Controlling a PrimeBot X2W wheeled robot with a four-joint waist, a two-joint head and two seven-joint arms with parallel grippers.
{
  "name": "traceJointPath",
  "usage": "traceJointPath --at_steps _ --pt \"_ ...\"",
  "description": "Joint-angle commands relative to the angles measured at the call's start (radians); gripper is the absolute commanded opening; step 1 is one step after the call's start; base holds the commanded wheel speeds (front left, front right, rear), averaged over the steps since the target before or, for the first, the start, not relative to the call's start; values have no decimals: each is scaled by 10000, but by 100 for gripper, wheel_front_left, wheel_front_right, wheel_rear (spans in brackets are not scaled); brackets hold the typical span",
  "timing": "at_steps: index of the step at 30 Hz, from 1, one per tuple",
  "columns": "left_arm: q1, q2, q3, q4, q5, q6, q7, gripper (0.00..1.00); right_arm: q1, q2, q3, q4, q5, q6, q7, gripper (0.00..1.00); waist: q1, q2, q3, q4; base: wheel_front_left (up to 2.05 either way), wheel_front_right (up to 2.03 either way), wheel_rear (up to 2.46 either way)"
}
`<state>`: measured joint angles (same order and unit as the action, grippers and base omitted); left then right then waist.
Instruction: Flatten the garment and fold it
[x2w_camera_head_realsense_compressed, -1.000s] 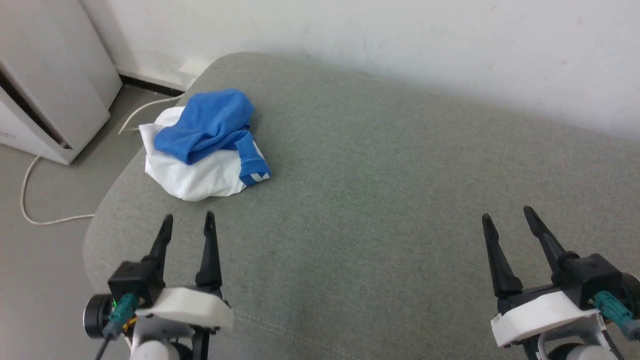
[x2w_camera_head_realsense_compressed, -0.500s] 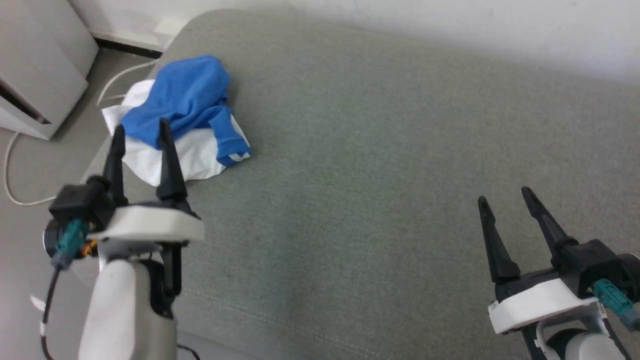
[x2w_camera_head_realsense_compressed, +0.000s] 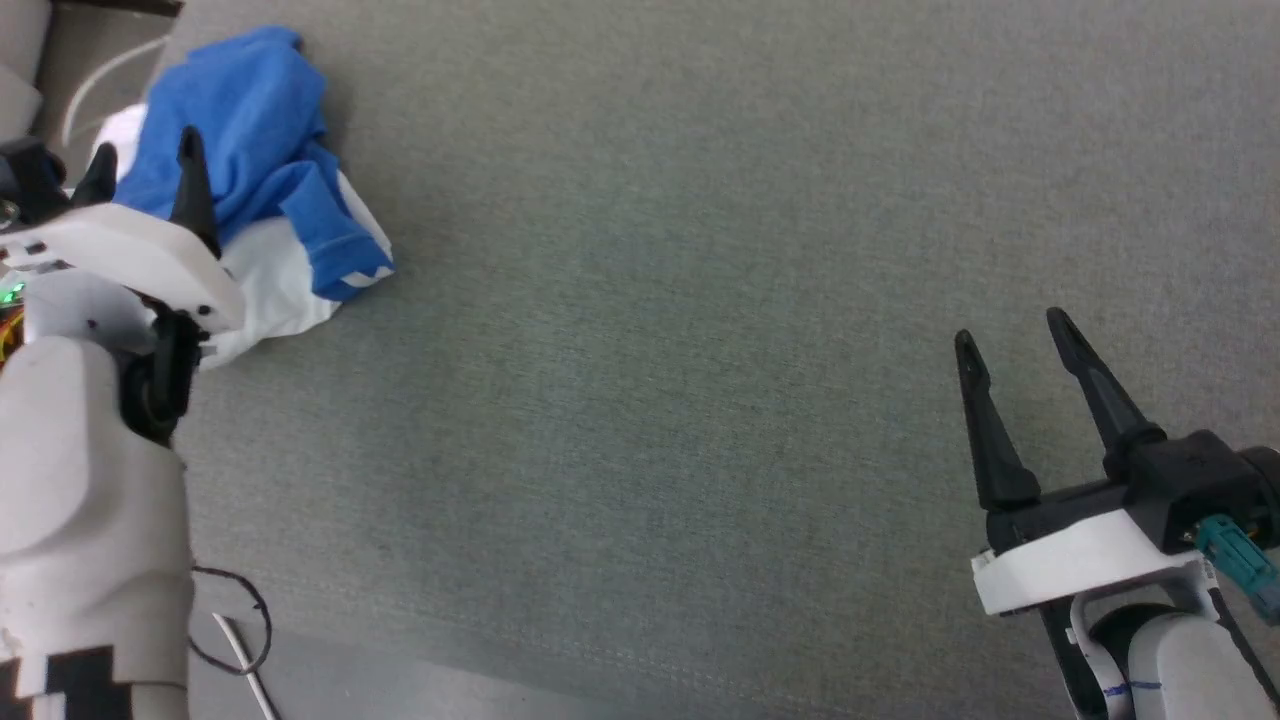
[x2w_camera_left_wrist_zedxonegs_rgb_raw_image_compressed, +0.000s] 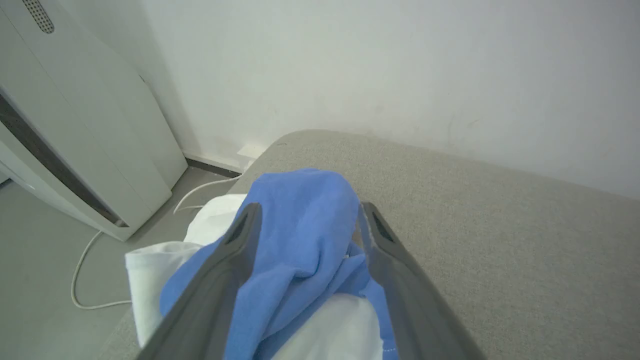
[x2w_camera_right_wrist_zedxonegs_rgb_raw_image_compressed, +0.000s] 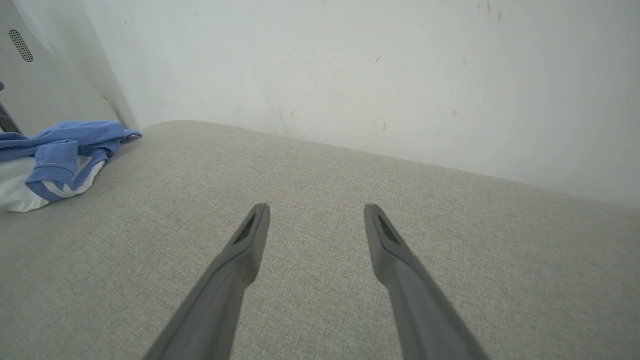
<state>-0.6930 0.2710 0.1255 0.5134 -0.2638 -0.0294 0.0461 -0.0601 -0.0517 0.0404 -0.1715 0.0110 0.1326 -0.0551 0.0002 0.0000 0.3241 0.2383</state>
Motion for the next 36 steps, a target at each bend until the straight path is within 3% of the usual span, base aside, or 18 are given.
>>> traceJointPath --at_steps 1,9,15,16,17,18,19,24,28,31,36 --pt "-481 284 30 672 -237 -152 555 100 -259 10 70 50 91 -15 -127 100 -2 0 787 -508 0 0 0" --pt "-1307 1189 91 3153 -795 -371 3142 100 -608 -26 431 380 247 -17 -458 100 -2 0 1438 -845 0 0 0" --pt "-1373 1696 38 4371 -993 -276 4840 100 -717 -20 486 505 439 -18 -618 100 -2 0 1789 -1043 0 0 0" --pt "-1411 1725 12 4504 -1051 -318 5157 87 -745 -20 492 520 463 -18 -640 100 -2 0 1855 -1049 0 0 0" --pt "-1471 1758 -3 4575 -1103 -348 5364 31 -775 -25 492 535 480 -18 -665 100 -2 0 1911 -1046 0 0 0" --pt "-1471 1758 -3 4575 -1103 -348 5364 31 -775 -25 492 535 480 -18 -665 100 -2 0 1911 -1046 0 0 0" --pt "-1538 1784 -8 4594 -1148 -361 5453 0 -804 -32 485 555 496 -18 -688 100 -2 0 1959 -1034 0 0 0" --pt "-1845 1830 -208 4784 -1291 -490 6189 0 -926 -35 551 710 570 -19 -790 100 -2 0 1876 -959 0 0 0" --pt "-1836 1824 -375 4455 -1246 -565 6131 0 -853 -23 478 883 621 -19 -845 100 -2 0 1304 -918 0 0 0" --pt "-1871 1924 -550 3993 -1015 -543 5502 0 -709 -10 422 1043 663 -19 -869 100 -2 0 755 -883 0 0 0" --pt "-1977 2083 -742 3202 -519 -257 3483 0 -311 8 294 1313 856 -19 -991 100 -2 0 -470 -843 0 0 0"
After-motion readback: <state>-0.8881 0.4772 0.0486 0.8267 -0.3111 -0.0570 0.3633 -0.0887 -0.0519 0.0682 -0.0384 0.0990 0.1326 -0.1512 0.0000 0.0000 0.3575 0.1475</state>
